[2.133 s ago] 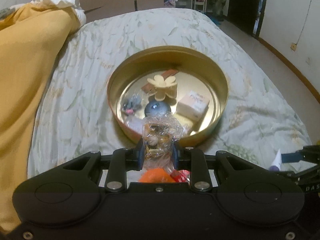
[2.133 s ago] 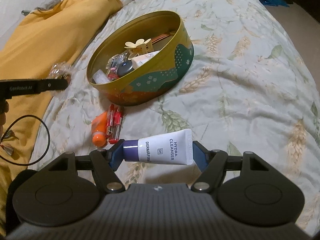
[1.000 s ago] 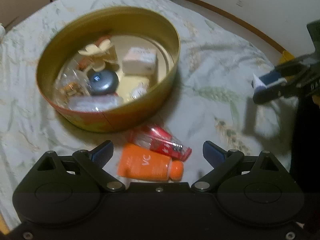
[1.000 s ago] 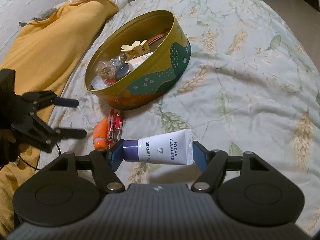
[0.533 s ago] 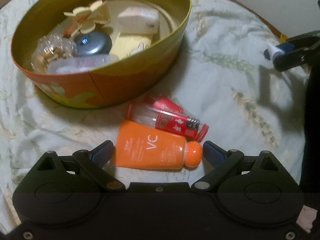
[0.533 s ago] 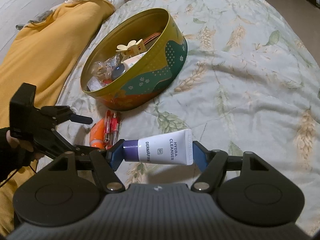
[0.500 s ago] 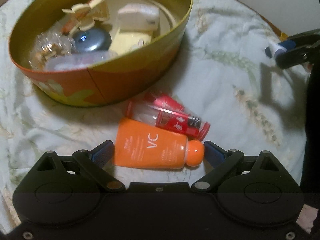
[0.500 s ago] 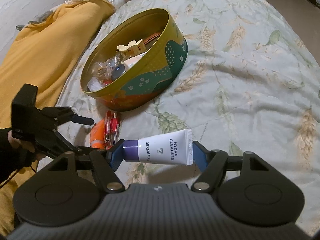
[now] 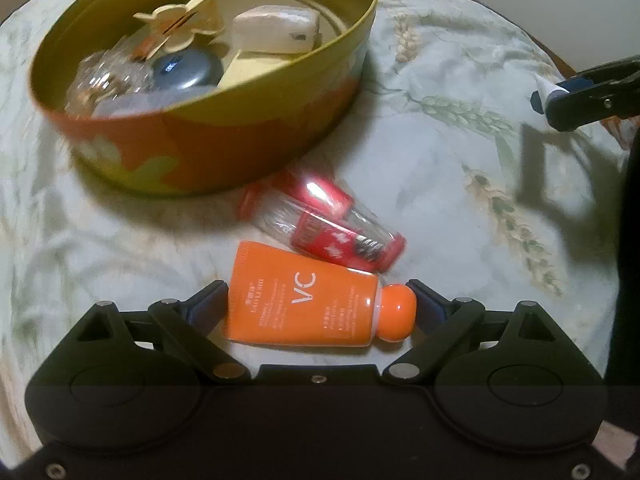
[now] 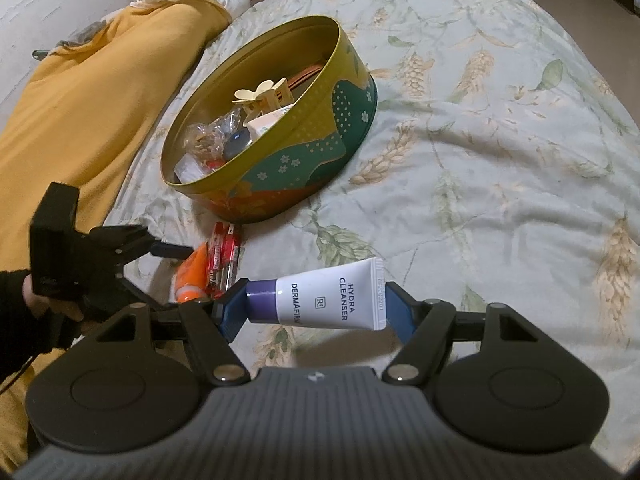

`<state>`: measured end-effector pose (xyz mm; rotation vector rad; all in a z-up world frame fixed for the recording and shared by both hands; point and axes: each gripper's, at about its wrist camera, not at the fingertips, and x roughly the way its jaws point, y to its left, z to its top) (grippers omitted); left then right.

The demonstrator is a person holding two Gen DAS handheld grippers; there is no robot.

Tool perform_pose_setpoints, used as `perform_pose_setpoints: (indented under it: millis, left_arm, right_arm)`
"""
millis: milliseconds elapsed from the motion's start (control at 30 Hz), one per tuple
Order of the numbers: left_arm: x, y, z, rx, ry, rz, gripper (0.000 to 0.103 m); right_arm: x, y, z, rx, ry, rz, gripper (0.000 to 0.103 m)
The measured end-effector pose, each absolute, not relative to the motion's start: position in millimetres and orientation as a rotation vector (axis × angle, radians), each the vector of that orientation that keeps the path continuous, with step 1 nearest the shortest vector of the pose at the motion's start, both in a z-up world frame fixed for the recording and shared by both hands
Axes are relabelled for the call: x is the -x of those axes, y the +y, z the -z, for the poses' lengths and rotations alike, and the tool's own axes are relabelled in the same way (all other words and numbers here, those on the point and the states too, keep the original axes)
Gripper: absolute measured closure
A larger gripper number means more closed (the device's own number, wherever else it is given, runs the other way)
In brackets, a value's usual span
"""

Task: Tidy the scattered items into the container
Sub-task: 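Grasp the orange VC tube with the left gripper while the right holds the cleanser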

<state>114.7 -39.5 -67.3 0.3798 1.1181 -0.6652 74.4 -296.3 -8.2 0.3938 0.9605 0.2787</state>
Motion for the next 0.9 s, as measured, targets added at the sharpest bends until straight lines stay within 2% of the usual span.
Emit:
perform_pose_setpoints:
  millis: [500,900]
  left_arm:
    - [-64,-13,25,-0.088,1.064,0.367,0.01]
    - [-46,5,34,0.037,1.016,0.164,0.01]
  right_arm:
    - [-67,-292,0,-0.348,0.949,-0.258,0.031]
    - [-66,-275,-6,-0.23,0.984,-0.211,0.031]
